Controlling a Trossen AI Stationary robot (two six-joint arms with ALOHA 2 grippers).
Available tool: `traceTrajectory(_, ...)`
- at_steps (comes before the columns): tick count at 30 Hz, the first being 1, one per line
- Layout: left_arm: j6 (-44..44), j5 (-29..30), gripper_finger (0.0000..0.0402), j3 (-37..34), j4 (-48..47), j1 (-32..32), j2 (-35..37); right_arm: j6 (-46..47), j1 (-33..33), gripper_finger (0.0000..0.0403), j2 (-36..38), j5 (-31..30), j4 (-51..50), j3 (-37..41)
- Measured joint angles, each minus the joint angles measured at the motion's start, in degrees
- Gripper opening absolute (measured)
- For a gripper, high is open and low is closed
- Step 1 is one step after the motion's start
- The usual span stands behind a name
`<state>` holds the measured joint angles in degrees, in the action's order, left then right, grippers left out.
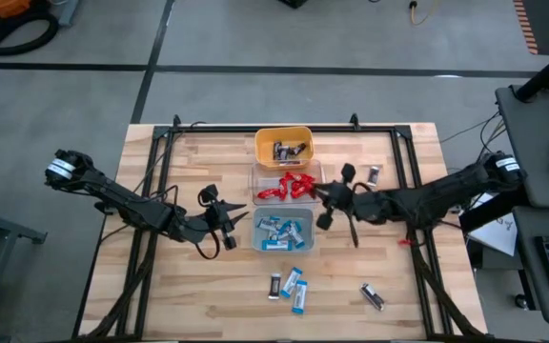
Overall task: Organize candy in baskets
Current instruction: Put the red chocolate bar into the transparent bin
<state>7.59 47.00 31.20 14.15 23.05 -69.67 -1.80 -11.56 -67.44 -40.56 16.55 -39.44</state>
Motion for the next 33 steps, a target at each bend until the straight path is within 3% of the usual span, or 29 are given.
traceTrajectory(9, 0.01, 0.00, 0.0077, 0.00, -0.01, -0.02, -0.01, 3.30, 9.10, 0.0018, -5.76, 0.09, 0.84, 0.15)
traceTrajectory(17, 0.01, 0.02, 0.0077, 0.00, -0.03, -0.02, -0.02, 4.96, 10.28, 0.0021, -10.45, 0.57, 3.97, 0.11)
traceTrajectory(33, 1.07, 0.44, 0.0077, 0.00, 0.02, -0.02, -0.02, 6.58, 10.19, 0.0153, -9.66, 0.51, 3.63, 0.09)
